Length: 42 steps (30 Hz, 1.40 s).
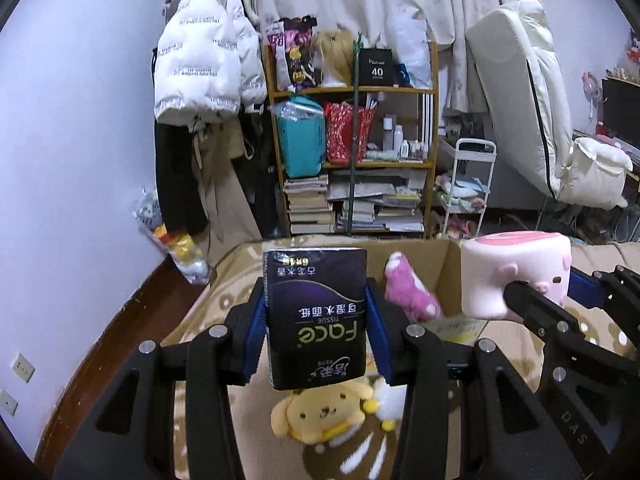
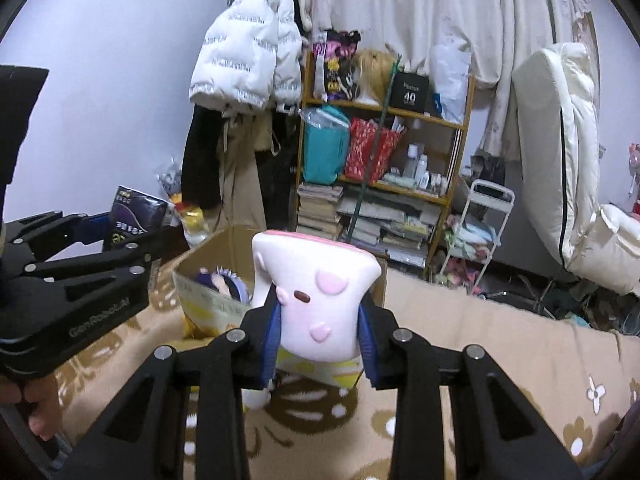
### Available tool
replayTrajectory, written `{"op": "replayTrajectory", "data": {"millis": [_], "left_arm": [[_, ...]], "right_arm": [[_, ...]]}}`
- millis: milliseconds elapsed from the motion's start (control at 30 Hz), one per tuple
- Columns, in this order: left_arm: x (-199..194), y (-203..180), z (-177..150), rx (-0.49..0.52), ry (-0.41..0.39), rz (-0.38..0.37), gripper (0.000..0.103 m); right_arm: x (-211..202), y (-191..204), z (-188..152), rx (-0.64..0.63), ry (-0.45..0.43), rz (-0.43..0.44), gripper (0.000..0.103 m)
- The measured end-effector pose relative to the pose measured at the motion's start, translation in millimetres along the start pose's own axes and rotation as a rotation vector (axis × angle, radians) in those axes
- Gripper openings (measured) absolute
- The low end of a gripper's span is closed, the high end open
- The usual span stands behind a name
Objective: Organize soft objects
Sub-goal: 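Lift the packet over the box with the left tool while the right tool carries the pig cushion, then release the packet into the box with the left tool while the right tool drops the pig cushion in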
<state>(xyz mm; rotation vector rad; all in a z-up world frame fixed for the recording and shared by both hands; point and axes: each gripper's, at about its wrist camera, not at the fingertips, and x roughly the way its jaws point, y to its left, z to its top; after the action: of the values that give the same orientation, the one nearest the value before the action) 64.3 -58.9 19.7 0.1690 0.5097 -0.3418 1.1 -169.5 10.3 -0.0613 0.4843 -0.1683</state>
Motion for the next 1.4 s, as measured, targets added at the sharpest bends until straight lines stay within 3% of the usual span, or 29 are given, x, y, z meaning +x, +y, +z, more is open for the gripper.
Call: {"op": "replayTrajectory", "data": {"millis": [267, 400, 567, 900, 1100, 1400], "left_arm": [[20.9, -3.8, 27.3, 0.051, -0.034, 0.010, 0.044], [37.4, -5.0, 36.1, 0.073, -0.037, 0.003, 0.044], [60.6, -4.2, 31.9, 0.074, -0.008, 0.047, 0.044], [90.2, 2.0, 13.2, 0.026, 0.056, 0.019, 0.044], [103.6, -10.2, 0.0, 0.051, 0.107, 0.010, 0.044], [107.1, -16.7, -5.6, 0.048, 0.130, -0.014, 0.046]], "right_arm": [[13.6, -11.3, 29.8, 0.008, -0.075, -0.018, 0.036], [30.3, -16.1, 36.3, -0.008, -0.071, -0.034, 0.036], [54.7, -24.3, 23.3, 0.021, -0.023, -0.012, 0.036], [88.7, -30.8, 4.2, 0.083, 0.069, 0.045, 0.037], [101.7, -30.6, -9.0, 0.091, 0.131, 0.077, 0.038], [105.2, -33.0, -14.2, 0.100, 0.156, 0.086, 0.042]]}}
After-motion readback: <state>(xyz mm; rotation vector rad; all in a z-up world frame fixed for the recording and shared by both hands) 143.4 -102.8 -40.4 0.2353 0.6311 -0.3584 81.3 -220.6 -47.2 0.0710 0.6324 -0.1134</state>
